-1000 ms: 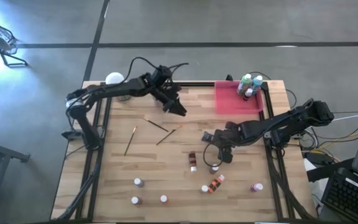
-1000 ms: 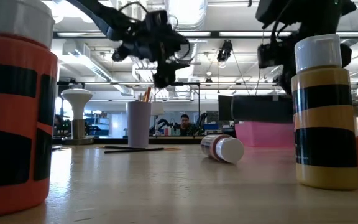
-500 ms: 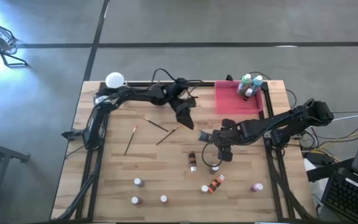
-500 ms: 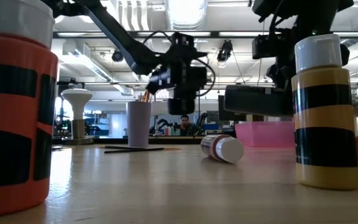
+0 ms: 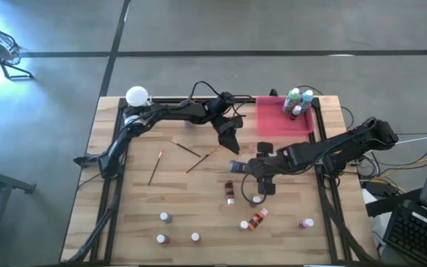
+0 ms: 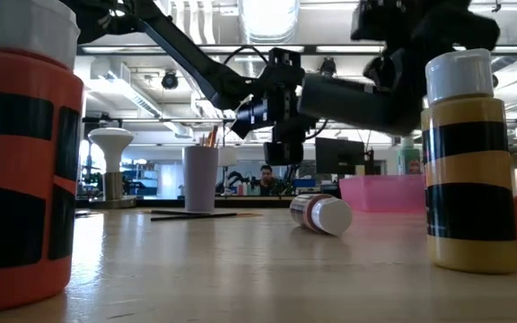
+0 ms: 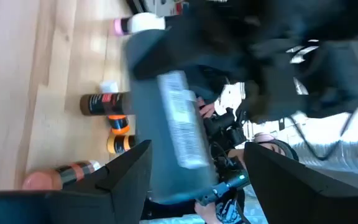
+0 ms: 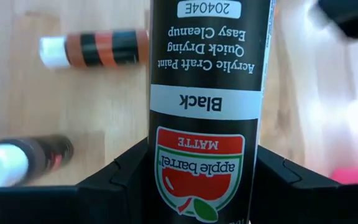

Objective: Pick & Place Paint Supplies
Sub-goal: Put the large black paint bottle into the pink bin

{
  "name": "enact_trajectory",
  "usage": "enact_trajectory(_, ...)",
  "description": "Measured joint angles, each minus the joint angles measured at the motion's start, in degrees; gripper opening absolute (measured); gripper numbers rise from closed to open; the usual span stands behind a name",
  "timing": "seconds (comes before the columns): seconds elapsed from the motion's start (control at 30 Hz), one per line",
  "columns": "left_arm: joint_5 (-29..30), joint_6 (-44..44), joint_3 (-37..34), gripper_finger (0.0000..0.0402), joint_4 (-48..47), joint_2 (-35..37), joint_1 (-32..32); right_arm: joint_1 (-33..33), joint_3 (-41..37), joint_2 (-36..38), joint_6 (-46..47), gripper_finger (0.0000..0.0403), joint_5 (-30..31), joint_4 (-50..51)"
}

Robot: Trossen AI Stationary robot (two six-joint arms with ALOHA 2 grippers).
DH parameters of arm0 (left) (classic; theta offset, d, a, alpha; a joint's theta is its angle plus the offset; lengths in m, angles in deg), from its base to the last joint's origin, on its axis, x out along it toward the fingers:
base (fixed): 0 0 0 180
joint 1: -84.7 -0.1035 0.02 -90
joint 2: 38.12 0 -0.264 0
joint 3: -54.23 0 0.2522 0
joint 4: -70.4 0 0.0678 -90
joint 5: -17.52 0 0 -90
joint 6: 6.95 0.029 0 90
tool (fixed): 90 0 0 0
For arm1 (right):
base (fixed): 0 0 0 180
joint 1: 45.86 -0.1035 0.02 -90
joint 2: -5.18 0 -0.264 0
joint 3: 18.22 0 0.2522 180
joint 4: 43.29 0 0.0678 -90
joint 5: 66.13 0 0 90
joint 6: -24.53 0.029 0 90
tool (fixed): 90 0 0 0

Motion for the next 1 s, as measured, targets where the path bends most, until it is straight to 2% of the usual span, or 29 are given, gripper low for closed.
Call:
enact_trajectory(0.37, -1.04, 1.66, -0.07, 0.0259, -4.05, -0.04, 4.88, -0.27, 6.85, -4.14, -8.98, 0.0184, 3.05, 2.03)
enact_trajectory(0.73, -1.09, 4.08, -0.36, 0.0259, -6.52, -0.19, 6.53, -1.23, 15.49, -13.71, -11.91, 0.0184, 6.83, 11.42)
enact_trajectory(1.0, -3.42, 8.06, -0.38, 0.0259, -7.48, -0.18, 7.46, -1.84, 16.99, -13.54, -11.15, 0.0188, 6.35, 12.22)
